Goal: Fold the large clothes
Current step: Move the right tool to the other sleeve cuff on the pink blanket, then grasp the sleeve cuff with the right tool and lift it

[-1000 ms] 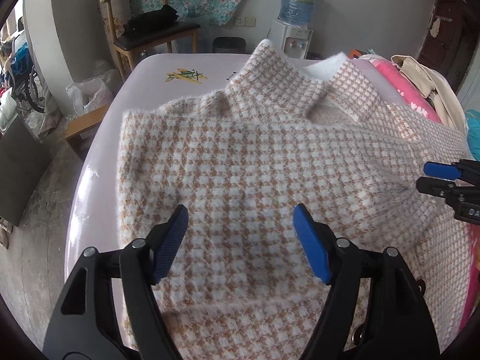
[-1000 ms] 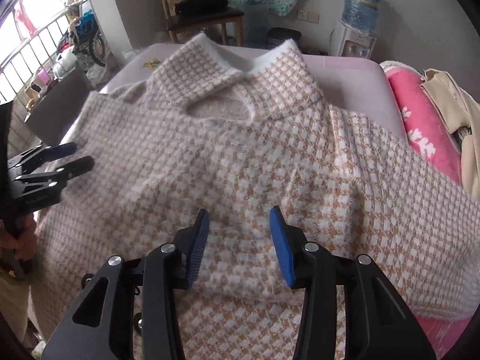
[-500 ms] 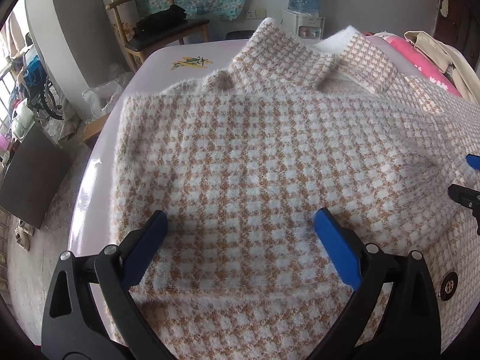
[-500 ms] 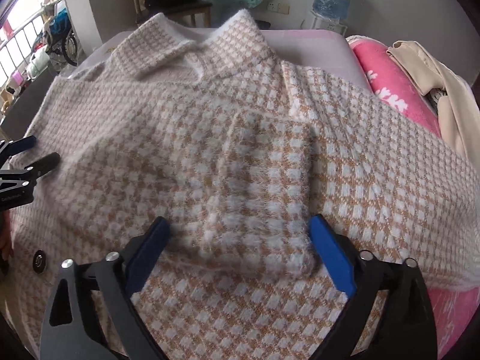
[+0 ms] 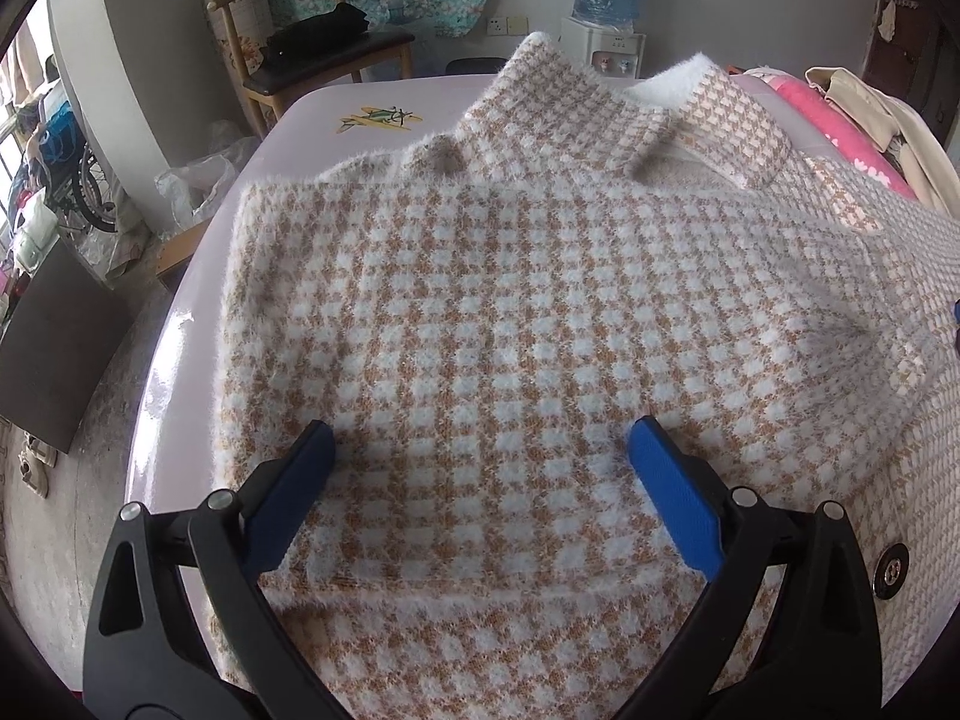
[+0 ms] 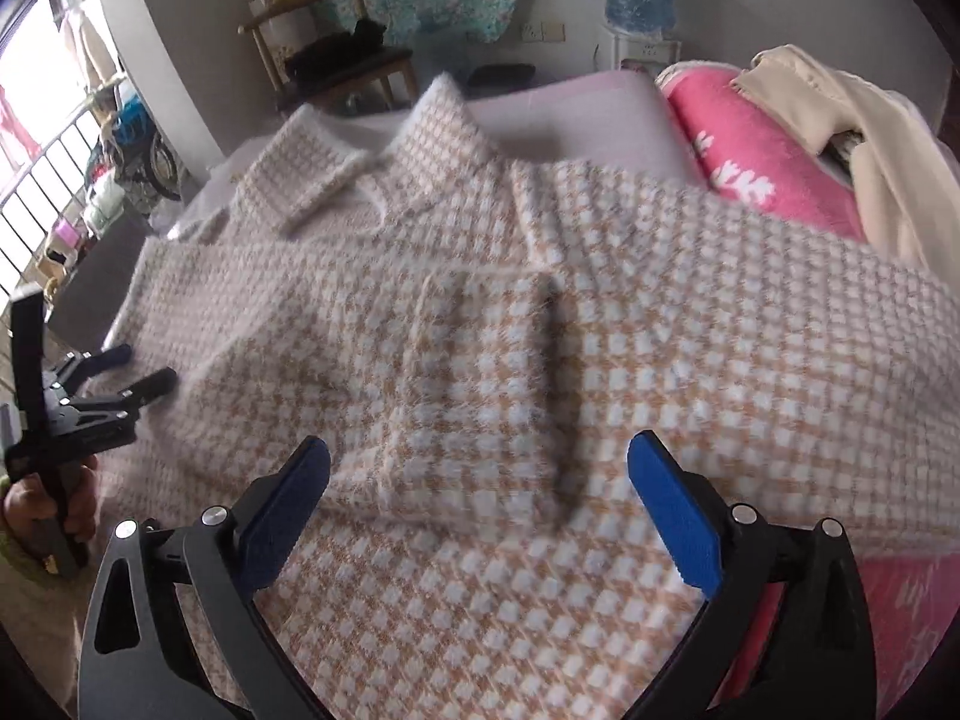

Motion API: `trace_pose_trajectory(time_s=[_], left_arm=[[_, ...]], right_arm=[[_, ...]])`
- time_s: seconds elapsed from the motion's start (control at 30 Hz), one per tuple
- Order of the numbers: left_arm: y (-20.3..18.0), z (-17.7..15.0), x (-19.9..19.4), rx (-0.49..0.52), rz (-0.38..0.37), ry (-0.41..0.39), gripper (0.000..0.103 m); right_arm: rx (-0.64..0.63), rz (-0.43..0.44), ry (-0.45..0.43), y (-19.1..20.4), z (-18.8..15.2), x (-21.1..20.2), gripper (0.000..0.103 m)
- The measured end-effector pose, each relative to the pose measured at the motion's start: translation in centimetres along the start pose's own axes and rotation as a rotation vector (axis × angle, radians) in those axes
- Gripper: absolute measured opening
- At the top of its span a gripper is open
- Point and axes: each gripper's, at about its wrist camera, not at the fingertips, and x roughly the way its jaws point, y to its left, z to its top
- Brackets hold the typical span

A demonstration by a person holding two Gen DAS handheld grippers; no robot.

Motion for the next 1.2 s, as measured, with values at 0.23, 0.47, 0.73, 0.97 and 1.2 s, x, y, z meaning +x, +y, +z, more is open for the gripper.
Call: trace_pose_trajectory(time_s=[0.23,0.47,0.73,0.97,1.2], left_arm=[[0.1,0.0,0.0,0.006,-0.007,0.008,0.096],[0.2,0.0,0.1,0.01,-0.02,0.006,0.096],[0.3,0.1,0.3,0.009,-0.021,0.013,0.096],[0.3,0.2,0.3,0.011,-0.024,0.0,0.096],[0.3,0.0,0.2,0.016,-0.027,-0.004,0.096]], right_arm=[[0.344,-0.183,-0.118,-15.5,-2.0,-9.1,0.096],[0.807,-0.353,-0.105,-31.2,-8.8,-13.1,0.076],[1.071,-0.267,-0.191,-38.0,-11.5,-11.0,0.065],[1.065,-0.33,-0.214,-38.3,-10.8,-10.9,0.036],[0.859,-0.391,-0.304,-34.2,-7.2,-15.1,0.018]])
